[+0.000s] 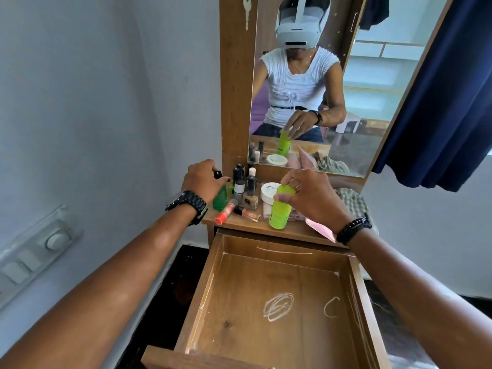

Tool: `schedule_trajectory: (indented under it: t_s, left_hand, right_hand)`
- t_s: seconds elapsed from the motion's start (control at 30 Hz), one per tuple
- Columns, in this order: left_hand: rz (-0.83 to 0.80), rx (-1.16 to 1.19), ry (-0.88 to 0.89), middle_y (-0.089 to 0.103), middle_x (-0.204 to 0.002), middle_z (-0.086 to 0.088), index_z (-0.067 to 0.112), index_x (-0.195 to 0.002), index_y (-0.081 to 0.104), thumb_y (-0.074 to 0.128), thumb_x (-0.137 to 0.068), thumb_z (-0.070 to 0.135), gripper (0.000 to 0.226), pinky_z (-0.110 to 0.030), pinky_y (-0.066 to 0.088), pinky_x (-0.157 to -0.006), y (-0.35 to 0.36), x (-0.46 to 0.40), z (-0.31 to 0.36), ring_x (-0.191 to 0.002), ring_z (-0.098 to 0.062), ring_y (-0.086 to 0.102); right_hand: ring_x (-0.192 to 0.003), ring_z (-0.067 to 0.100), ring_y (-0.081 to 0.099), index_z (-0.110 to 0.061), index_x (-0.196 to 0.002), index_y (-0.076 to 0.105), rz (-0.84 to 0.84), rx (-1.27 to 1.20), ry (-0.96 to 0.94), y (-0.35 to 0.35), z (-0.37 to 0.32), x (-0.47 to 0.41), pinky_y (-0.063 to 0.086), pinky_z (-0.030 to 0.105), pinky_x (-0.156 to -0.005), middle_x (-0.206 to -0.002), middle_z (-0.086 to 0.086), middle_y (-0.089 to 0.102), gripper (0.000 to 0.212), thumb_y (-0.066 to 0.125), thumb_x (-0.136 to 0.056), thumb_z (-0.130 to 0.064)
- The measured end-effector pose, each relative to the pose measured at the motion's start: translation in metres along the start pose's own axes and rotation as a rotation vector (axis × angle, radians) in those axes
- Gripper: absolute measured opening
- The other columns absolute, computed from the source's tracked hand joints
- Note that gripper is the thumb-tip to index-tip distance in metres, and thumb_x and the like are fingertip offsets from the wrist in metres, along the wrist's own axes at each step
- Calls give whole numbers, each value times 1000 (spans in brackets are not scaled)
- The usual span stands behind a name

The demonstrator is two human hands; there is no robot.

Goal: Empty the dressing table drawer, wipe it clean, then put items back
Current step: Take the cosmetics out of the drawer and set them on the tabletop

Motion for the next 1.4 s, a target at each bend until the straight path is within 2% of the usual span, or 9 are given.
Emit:
schedule_trajectory:
  t_s: [0.1, 0.27, 0.43, 0.53, 0.67, 0.8, 1.0, 1.17, 1.4]
  left_hand:
    - [-6, 10, -21, 65, -104, -11, 11, -108, 59, 70, -79, 39, 42, -38, 54, -79, 0, 3, -2, -94, -24, 62]
    - [1, 54, -48, 59, -110, -11, 9, -117, 52, 71, -78, 38, 52, -30, 47, -76, -6, 16, -2, -101, -23, 56]
    - [103, 146, 32, 54, -98, -6, 10, -107, 52, 69, -80, 29, 37, -23, 42, -68, -16, 54, 17, -88, -19, 54]
    - [-24, 245, 105, 58, -92, 0, 13, -103, 56, 68, -81, 24, 27, -14, 43, -60, 7, 89, 38, -78, -10, 55]
    - [-241, 352, 113, 60, -98, 3, 16, -107, 58, 64, -85, 20, 23, -12, 46, -63, 47, 115, 56, -82, -6, 57]
    - [-359, 408, 97, 59, -117, 1, 18, -117, 55, 63, -85, 17, 33, -18, 48, -77, 75, 119, 66, -97, -10, 59]
    - [-387, 437, 59, 57, -124, 0, 16, -124, 50, 62, -86, 13, 40, -20, 45, -80, 88, 122, 75, -97, -8, 56]
    - [-363, 459, 17, 56, -128, -3, 19, -123, 47, 63, -85, 13, 42, -32, 48, -94, 94, 118, 73, -115, -18, 55]
    - [-323, 453, 10, 58, -126, -3, 19, -122, 49, 66, -82, 11, 44, -41, 47, -98, 96, 111, 70, -116, -19, 55]
  right_hand:
    - [-136, 25, 34, -11, -94, 67, -4, 5, 3, 2, 0, 0, 45, 38, -98, -142, 14, 41, 28, 78, -74, -27]
    - [-109, 28, 58, -18, -92, 65, 36, 32, 16, 6, 4, 4, 50, 46, -88, -123, 15, 58, 30, 78, -72, -36]
    - [-84, 19, 63, -26, -88, 59, 28, 51, -15, 14, 3, 4, 55, 44, -74, -94, 2, 68, 27, 76, -72, -41]
    - [-86, 19, 63, -28, -89, 58, 20, 67, -17, 15, 4, 5, 54, 44, -74, -91, 1, 67, 27, 75, -71, -39]
    - [-95, 24, 60, -19, -97, 60, -42, 34, 11, 10, 13, 7, 50, 44, -84, -101, 5, 66, 28, 75, -74, -24]
    - [-98, 20, 59, -12, -101, 60, -102, 15, 13, 4, 21, 9, 45, 27, -78, -104, 6, 66, 27, 73, -77, -14]
    - [-93, 17, 55, -13, -99, 61, -111, -8, -3, 9, 28, 8, 39, 23, -75, -104, 5, 65, 32, 78, -71, -13]
    - [-90, 10, 50, -12, -98, 63, -86, -14, 9, 10, 31, 4, 33, 20, -73, -105, 3, 65, 32, 79, -72, -14]
    - [-100, 24, 57, -11, -106, 62, -30, -1, 11, 14, 30, 1, 46, 36, -86, -110, 7, 65, 39, 79, -72, -17]
Point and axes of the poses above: each hand's wrist, its own x-axis away from the middle knuckle, its own y-axis out of the palm, z = x × y, the point moved 8 cm from there along -x, towards the middle knuckle
